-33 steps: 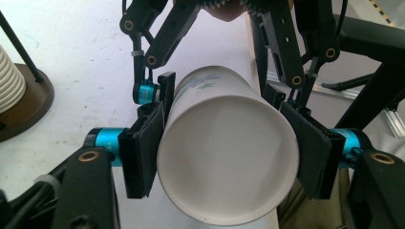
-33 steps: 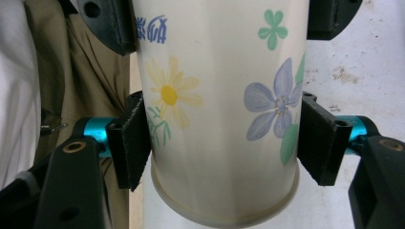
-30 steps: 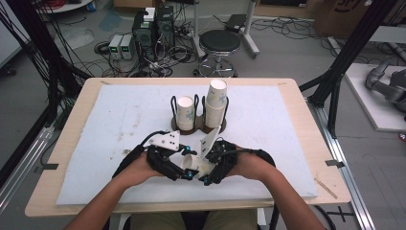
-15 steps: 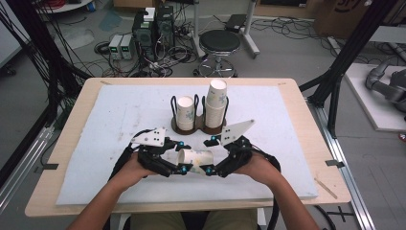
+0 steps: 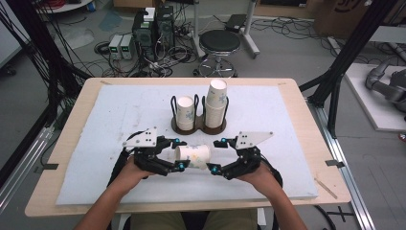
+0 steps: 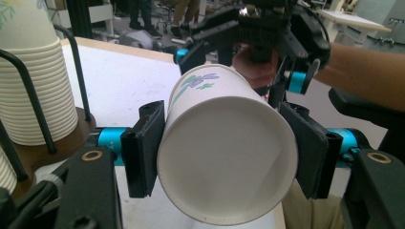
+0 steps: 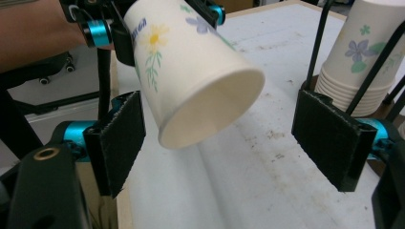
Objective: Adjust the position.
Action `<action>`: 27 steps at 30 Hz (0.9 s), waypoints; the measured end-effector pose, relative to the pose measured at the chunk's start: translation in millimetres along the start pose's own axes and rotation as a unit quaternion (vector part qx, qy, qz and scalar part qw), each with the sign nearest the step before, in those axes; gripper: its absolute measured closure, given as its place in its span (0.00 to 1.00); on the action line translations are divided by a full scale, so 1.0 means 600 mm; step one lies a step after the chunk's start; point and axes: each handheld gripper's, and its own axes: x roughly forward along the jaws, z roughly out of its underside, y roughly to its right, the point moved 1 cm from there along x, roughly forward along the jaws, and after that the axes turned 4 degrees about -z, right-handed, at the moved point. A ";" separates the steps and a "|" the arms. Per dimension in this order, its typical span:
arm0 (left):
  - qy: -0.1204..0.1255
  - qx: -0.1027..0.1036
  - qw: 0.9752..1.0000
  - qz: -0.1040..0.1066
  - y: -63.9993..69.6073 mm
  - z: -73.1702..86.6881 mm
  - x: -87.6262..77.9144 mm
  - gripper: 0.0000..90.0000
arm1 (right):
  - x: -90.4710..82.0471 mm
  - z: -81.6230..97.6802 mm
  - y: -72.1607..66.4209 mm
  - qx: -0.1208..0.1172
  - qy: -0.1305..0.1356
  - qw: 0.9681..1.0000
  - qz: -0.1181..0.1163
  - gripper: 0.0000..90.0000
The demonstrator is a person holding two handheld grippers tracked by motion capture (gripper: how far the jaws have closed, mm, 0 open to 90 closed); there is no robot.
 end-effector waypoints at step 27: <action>0.033 0.004 0.999 0.022 0.009 0.006 -0.001 0.40 | 0.012 0.026 0.000 0.004 0.013 0.999 -0.047 0.22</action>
